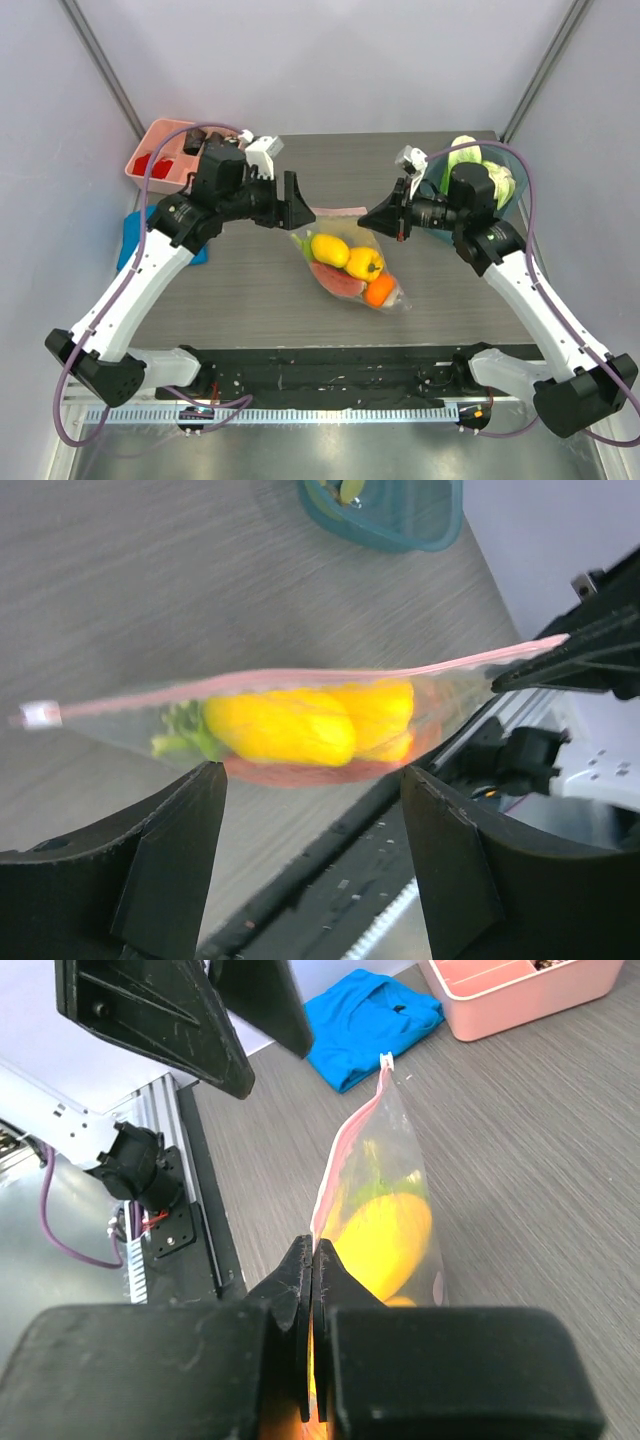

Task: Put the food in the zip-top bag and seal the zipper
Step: Place the zipper food storage bag at the center of the board.

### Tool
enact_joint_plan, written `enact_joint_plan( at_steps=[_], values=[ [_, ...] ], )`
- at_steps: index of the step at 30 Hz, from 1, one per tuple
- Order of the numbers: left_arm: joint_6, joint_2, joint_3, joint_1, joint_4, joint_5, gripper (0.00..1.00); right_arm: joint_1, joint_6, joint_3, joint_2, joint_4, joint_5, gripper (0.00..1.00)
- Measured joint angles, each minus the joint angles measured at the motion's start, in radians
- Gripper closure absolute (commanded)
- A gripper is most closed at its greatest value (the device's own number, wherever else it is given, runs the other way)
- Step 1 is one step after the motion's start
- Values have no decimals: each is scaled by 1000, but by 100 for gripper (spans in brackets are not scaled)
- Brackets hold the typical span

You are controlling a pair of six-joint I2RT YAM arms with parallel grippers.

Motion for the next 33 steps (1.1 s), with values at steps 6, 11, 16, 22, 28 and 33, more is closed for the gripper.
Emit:
enact_joint_plan(
  at_steps=[6,11,16,22,28,33],
  values=[
    [-225,1,-8,11,-77,-45,2,7,25,-6,-10,37,53,99],
    [-367,28,3,64,-111,-42,0,61,32,-39,-42,77,84,99],
    [-513,91,1,150,-112,-10,0,187,35,-146,-71,139,151,99],
    [-652,109,-112,164,-107,68,0,315,46,-196,-45,232,261,99],
    [-691,120,-204,163,-138,125,13,381,46,-207,-16,295,326,99],
    [-691,131,-183,163,-128,154,75,428,39,-218,-4,324,333,99]
  ],
)
